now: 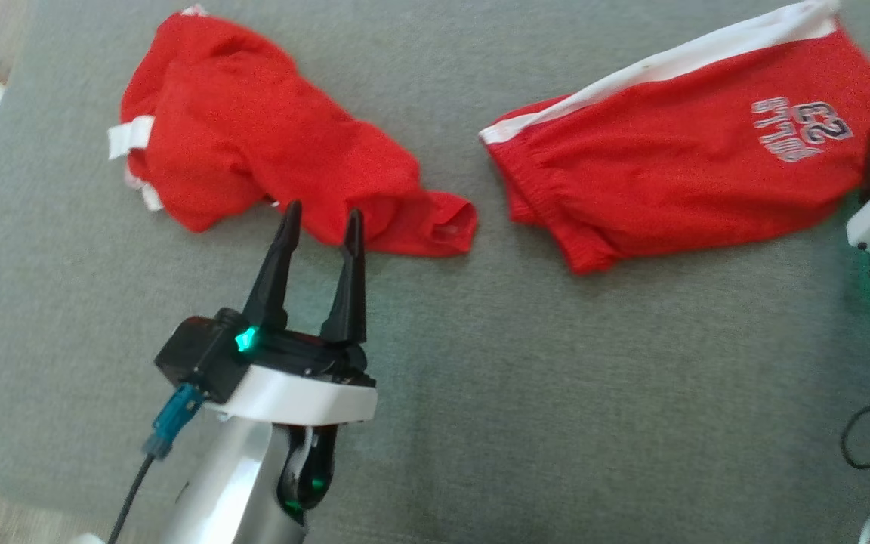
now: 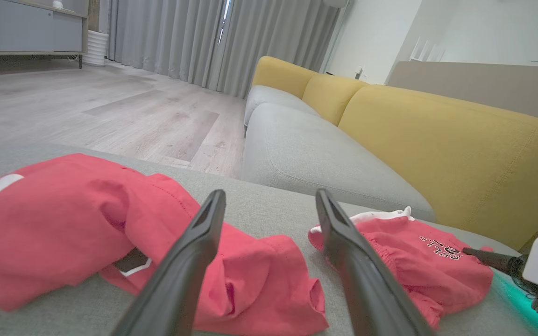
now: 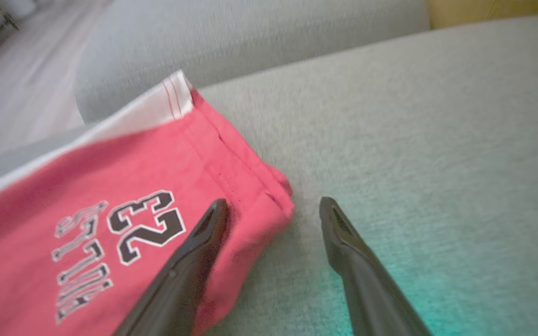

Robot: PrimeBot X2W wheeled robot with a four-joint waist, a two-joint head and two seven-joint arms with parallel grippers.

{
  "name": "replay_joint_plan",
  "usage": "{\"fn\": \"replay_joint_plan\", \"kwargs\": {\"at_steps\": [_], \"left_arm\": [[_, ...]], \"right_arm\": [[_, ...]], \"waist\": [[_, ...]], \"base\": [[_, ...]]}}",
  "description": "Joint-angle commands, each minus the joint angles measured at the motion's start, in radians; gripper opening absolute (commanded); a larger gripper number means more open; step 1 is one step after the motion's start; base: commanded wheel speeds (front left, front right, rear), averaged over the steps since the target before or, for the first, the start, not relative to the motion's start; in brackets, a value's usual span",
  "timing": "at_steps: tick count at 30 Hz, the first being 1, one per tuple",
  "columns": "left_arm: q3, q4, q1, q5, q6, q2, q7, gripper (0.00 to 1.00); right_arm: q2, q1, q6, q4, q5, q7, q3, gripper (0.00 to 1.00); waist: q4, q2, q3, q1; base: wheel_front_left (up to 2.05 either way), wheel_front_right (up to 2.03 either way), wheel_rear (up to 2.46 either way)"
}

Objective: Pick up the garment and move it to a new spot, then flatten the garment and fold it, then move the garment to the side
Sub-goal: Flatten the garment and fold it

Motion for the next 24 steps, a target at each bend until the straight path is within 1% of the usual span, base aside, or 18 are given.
{"fn": "replay_joint_plan", "kwargs": {"at_steps": [1, 5, 9, 10, 11, 12, 16, 24], "left_arm": [[0.021, -0.036, -0.029, -0.005, 0.010, 0.002, -0.005, 1.00], [0.007, -0.041, -0.047, -0.018, 0.017, 0.002, -0.005, 1.00], [-0.001, -0.045, -0.060, -0.028, 0.022, 0.002, -0.005, 1.00], [-0.003, -0.046, -0.064, -0.030, 0.023, 0.002, -0.005, 1.00], [-0.005, -0.046, -0.066, -0.032, 0.025, 0.002, -0.005, 1.00], [-0.006, -0.047, -0.068, -0.034, 0.026, 0.002, -0.005, 1.00], [-0.007, -0.041, -0.066, -0.038, 0.031, 0.002, -0.005, 1.00], [0.011, -0.032, -0.044, -0.021, 0.026, 0.002, -0.005, 1.00]], "right_arm": [[-0.012, -0.027, -0.001, -0.016, -0.012, 0.004, 0.016, 1.00], [-0.047, -0.077, -0.001, 0.080, -0.069, 0.042, 0.019, 1.00], [-0.072, -0.124, -0.001, 0.150, -0.091, 0.065, 0.066, 1.00], [-0.079, -0.135, -0.001, 0.165, -0.093, 0.070, 0.082, 0.95], [-0.086, -0.145, -0.001, 0.175, -0.095, 0.071, 0.099, 0.20], [-0.092, -0.154, -0.001, 0.182, -0.094, 0.067, 0.114, 0.00], [-0.129, -0.176, -0.001, 0.203, -0.058, 0.006, 0.151, 0.00], [-0.154, -0.119, -0.001, 0.218, 0.031, -0.107, 0.134, 0.00]], "waist": [[0.030, 0.0000, 0.029, -0.0003], [0.048, 0.0000, 0.050, -0.0003], [0.057, 0.0000, 0.066, -0.0003], [0.058, 0.0000, 0.070, -0.0003], [0.059, 0.0000, 0.071, -0.0003], [0.059, 0.0000, 0.071, -0.0003], [0.047, 0.0000, 0.058, -0.0003], [-0.008, 0.0000, 0.000, -0.0003]], "base": [[0.00, 0.00, 0.00], [0.00, 0.00, 0.00], [0.00, 0.00, 0.00], [0.00, 0.00, 0.00], [0.00, 0.00, 0.00], [0.00, 0.00, 0.00], [0.00, 0.00, 0.00], [0.00, 0.00, 0.00]]}}
